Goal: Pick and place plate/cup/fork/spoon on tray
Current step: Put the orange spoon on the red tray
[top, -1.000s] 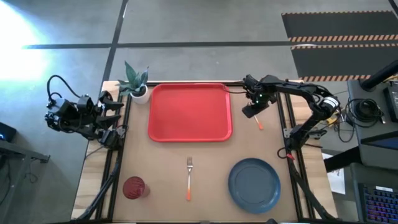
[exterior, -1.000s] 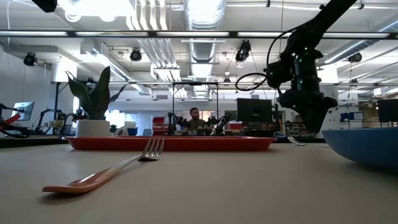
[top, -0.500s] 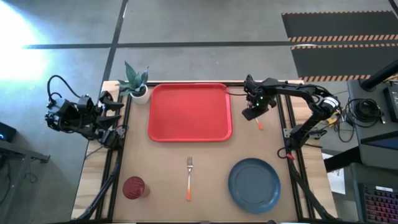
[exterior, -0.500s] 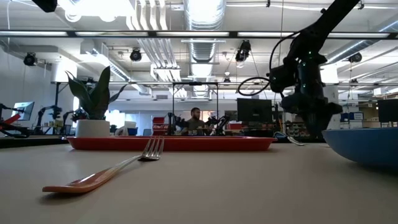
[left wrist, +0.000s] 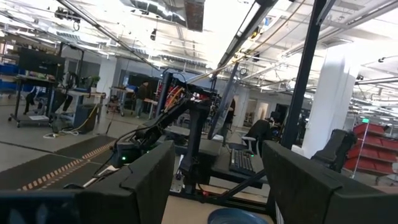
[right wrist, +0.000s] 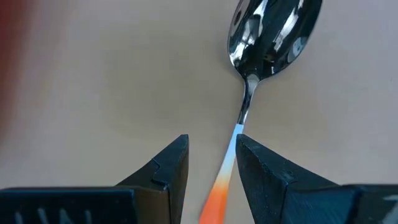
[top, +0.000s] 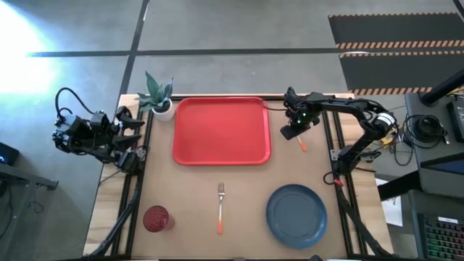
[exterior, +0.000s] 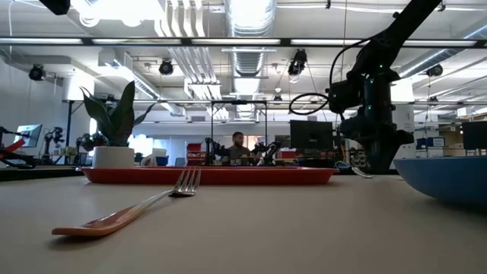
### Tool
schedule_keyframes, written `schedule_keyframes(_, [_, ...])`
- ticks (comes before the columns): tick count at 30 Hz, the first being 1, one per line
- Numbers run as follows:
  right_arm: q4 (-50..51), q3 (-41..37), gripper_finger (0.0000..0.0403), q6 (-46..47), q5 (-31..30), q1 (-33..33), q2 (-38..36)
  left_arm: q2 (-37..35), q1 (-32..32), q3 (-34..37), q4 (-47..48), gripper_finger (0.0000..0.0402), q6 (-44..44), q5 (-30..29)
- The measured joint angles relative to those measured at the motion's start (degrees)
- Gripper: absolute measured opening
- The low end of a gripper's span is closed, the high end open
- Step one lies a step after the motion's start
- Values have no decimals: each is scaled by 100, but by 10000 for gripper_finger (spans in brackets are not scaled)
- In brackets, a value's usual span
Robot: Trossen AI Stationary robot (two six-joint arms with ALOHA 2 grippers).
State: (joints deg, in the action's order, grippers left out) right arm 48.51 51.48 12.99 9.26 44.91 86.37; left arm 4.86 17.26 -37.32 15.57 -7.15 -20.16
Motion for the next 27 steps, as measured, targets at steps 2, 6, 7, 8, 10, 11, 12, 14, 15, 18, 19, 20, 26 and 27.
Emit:
schedule_keyframes(2, [-2, -15, 123, -2, -22, 0, 0, 0, 1, 0, -1, 225, 0, 15])
schedule_keyframes(6, [-12, -62, 123, 1, -24, 0, 0, 0, 1, 0, 0, 225, -1, 24])
schedule_keyframes(7, [-37, -86, 123, 12, -24, 0, 0, 0, 0, 0, 0, 225, -1, 26])
schedule_keyframes(8, [-66, -108, 123, 44, -22, 0, 0, 0, 0, 0, 1, 225, -1, 28])
schedule_keyframes(10, [-132, -161, 123, 48, -23, 0, 0, 0, 1, 4, 1, 225, -1, 33])
schedule_keyframes(11, [-149, -183, 123, 48, -25, 0, 0, 0, 0, 4, 1, 225, -1, 35])
schedule_keyframes(12, [-155, -203, 123, 48, -23, 0, 0, 0, 0, 4, 1, 225, -1, 37])
schedule_keyframes(14, [-153, -236, 123, 48, -22, 0, 0, 0, 0, 4, -1, 225, -1, 37])
schedule_keyframes(15, [-157, -244, 123, 45, -22, 0, -1, 0, 2, 4, -1, 225, -1, 39])
schedule_keyframes(18, [-219, -264, 123, 42, -24, 0, 0, 0, 0, 9, -1, 225, -2, 39])
schedule_keyframes(19, [-270, -266, 123, 44, -22, 0, 0, 0, 2, 9, -1, 225, -3, 39])
schedule_keyframes(20, [-315, -266, 123, 44, -25, 0, 0, 0, 1, 9, -1, 225, -3, 40])
schedule_keyframes(26, [-392, -273, 123, 46, -25, 4, -2, 0, 2, 9, -4, 225, -5, 44])
schedule_keyframes(27, [-396, -284, 123, 46, -25, 4, 0, 0, 0, 9, -1, 225, -5, 44])
